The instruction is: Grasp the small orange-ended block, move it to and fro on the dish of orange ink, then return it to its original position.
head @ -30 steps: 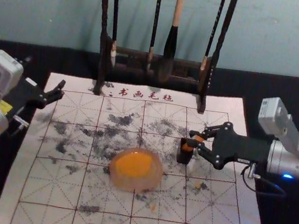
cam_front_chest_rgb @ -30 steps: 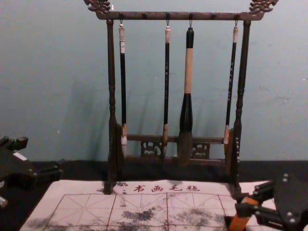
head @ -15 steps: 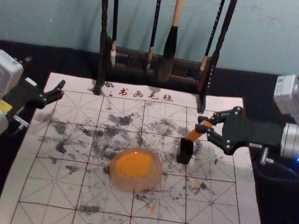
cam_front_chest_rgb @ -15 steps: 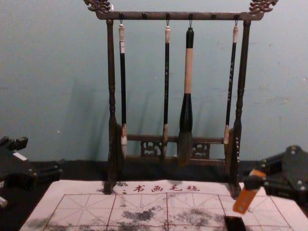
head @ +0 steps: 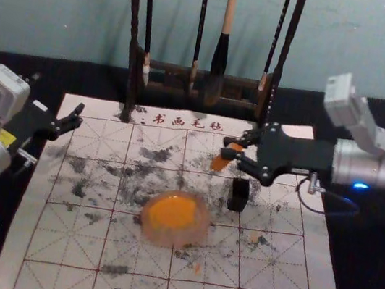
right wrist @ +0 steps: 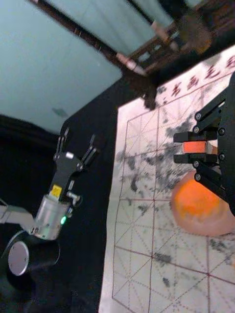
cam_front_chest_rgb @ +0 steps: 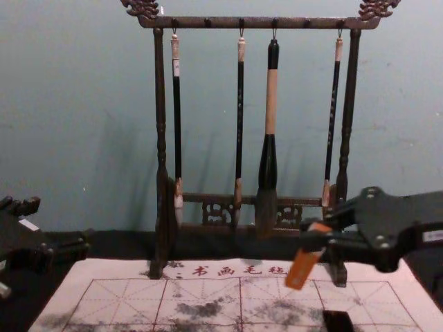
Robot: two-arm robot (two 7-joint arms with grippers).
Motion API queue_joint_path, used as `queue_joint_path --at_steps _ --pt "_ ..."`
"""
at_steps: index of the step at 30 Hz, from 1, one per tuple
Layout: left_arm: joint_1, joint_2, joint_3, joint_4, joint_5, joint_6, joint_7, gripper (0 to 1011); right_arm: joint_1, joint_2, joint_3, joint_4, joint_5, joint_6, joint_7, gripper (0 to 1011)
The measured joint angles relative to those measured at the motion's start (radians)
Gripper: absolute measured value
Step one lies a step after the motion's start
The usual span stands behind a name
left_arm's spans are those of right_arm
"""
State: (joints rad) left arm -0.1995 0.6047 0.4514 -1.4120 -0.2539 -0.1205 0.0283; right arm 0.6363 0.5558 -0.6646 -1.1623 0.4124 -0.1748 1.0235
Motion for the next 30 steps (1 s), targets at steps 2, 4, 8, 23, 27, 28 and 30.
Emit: queue_joint_path --at_steps 2,4,8,23,27,28,30 --pt "0.000 0.000 0.000 0.000 0.000 0.000 0.000 1001 0.019 -0.020 -0.019 0.020 -0.002 0.000 0.012 132" --pt "0.000 0.000 0.000 0.000 0.000 0.000 0.000 1001 0.036 -0.039 -0.037 0.040 -0.005 0.003 0.024 132" --pt "0.000 0.000 0.000 0.000 0.000 0.000 0.000 1001 0.064 -0.068 -0.072 0.074 -0.016 0.012 0.045 133" --pt "0.000 0.000 0.000 0.000 0.000 0.000 0.000 1001 0.144 -0.137 -0.183 0.180 -0.061 0.006 0.118 132" --pt "0.000 0.000 0.000 0.000 0.000 0.000 0.000 1001 0.162 -0.153 -0.198 0.210 -0.072 -0.005 0.125 132" --pt "0.000 0.000 0.000 0.000 0.000 0.000 0.000 1001 0.166 -0.157 -0.201 0.216 -0.074 -0.007 0.126 132" --pt "0.000 0.000 0.000 0.000 0.000 0.000 0.000 1001 0.175 -0.165 -0.208 0.232 -0.082 -0.013 0.129 132"
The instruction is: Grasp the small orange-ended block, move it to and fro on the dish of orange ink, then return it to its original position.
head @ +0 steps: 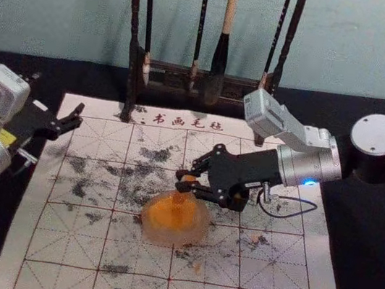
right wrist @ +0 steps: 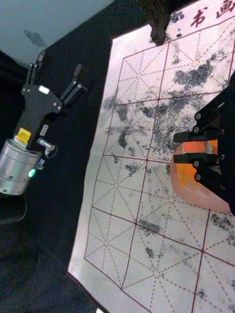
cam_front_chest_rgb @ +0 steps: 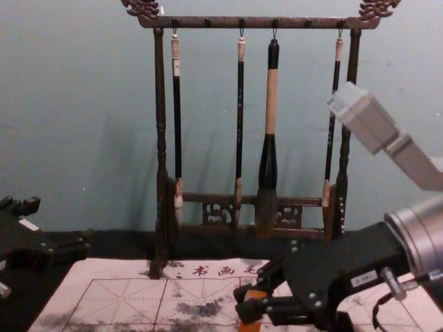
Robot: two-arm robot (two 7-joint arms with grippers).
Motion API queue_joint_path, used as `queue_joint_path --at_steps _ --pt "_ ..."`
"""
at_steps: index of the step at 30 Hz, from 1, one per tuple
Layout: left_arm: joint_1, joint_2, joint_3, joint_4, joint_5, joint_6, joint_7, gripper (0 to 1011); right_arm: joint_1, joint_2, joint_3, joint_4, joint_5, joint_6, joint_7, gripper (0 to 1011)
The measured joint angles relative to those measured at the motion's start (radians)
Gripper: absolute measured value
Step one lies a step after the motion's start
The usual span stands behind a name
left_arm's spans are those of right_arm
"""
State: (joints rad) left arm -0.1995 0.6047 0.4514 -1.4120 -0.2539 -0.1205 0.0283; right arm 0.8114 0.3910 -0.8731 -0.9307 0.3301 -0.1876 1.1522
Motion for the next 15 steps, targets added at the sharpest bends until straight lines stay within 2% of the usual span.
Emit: queue_joint_path --at_steps 15 --pt "0.000 0.000 0.000 0.000 0.000 0.000 0.000 1001 0.024 -0.024 -0.020 0.044 -0.022 -0.018 0.012 132"
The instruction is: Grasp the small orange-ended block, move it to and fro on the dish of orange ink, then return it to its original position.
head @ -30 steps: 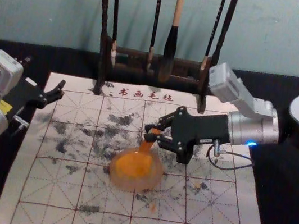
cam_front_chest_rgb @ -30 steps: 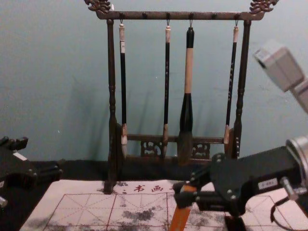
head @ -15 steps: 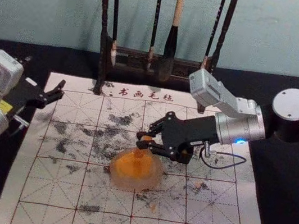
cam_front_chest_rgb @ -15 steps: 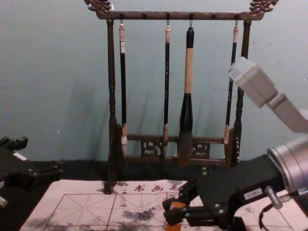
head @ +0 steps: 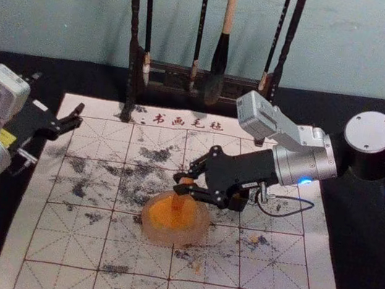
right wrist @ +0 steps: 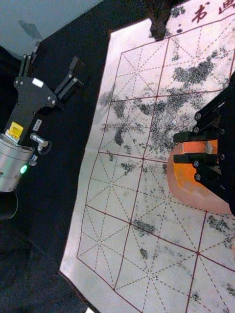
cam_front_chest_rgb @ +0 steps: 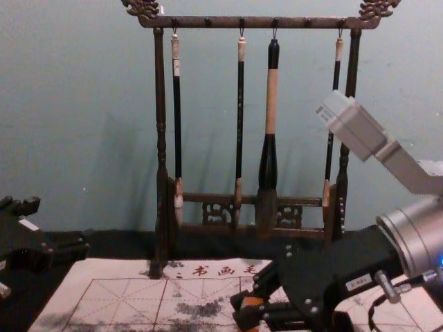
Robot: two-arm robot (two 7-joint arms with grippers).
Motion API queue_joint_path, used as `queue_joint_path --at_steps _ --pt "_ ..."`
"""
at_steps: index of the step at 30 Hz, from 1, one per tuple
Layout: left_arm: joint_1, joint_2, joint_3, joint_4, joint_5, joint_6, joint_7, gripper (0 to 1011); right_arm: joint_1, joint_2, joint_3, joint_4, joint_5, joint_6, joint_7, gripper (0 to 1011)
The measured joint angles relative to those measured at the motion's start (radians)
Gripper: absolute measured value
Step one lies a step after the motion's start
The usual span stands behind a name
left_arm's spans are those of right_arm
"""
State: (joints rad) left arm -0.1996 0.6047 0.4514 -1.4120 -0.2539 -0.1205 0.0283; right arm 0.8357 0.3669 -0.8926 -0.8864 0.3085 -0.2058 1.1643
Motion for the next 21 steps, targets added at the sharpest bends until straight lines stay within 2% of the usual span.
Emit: queue_joint_path --at_steps 21 --pt "0.000 0.000 0.000 0.000 0.000 0.000 0.000 1001 -0.006 0.013 -0.006 -0.013 -0.019 0.000 -0.015 133"
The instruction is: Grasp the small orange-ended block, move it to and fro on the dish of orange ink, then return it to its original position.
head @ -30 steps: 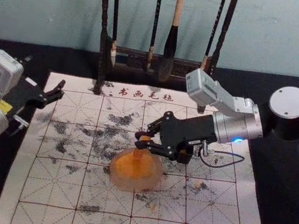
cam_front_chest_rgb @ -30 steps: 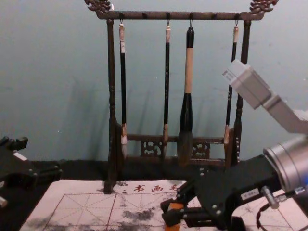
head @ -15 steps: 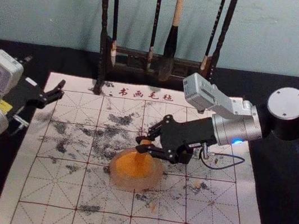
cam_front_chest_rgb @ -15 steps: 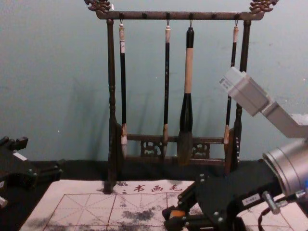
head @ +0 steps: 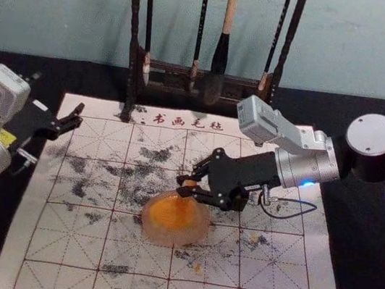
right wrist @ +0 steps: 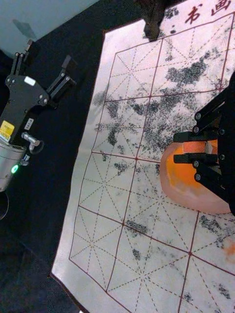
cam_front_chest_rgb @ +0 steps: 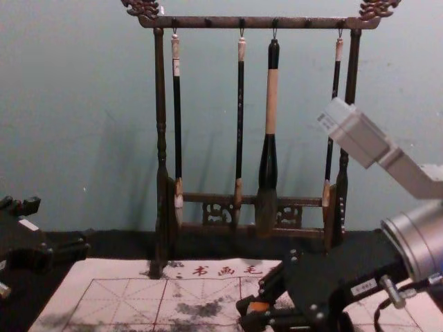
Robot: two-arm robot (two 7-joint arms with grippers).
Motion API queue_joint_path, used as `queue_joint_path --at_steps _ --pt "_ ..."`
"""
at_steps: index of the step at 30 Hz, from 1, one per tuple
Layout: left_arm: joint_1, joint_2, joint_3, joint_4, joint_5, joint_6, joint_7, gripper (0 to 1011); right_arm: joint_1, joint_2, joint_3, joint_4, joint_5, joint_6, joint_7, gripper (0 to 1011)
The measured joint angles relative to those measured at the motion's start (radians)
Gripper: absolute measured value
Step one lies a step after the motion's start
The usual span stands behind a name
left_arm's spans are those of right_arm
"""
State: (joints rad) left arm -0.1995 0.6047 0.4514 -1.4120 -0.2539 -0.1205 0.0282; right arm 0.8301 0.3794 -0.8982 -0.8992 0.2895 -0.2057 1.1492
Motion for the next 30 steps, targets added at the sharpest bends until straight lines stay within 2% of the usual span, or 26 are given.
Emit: queue_joint_path --at_steps 9,24,30 --pt "0.000 0.000 0.000 0.000 0.000 0.000 0.000 1001 -0.010 0.026 0.002 -0.033 -0.003 0.005 -0.001 132" --pt "0.000 0.000 0.000 0.000 0.000 0.000 0.000 1001 -0.046 0.084 0.003 -0.120 0.017 0.018 0.011 132" --pt "0.000 0.000 0.000 0.000 0.000 0.000 0.000 1001 -0.053 0.090 -0.004 -0.137 0.022 0.018 0.015 132"
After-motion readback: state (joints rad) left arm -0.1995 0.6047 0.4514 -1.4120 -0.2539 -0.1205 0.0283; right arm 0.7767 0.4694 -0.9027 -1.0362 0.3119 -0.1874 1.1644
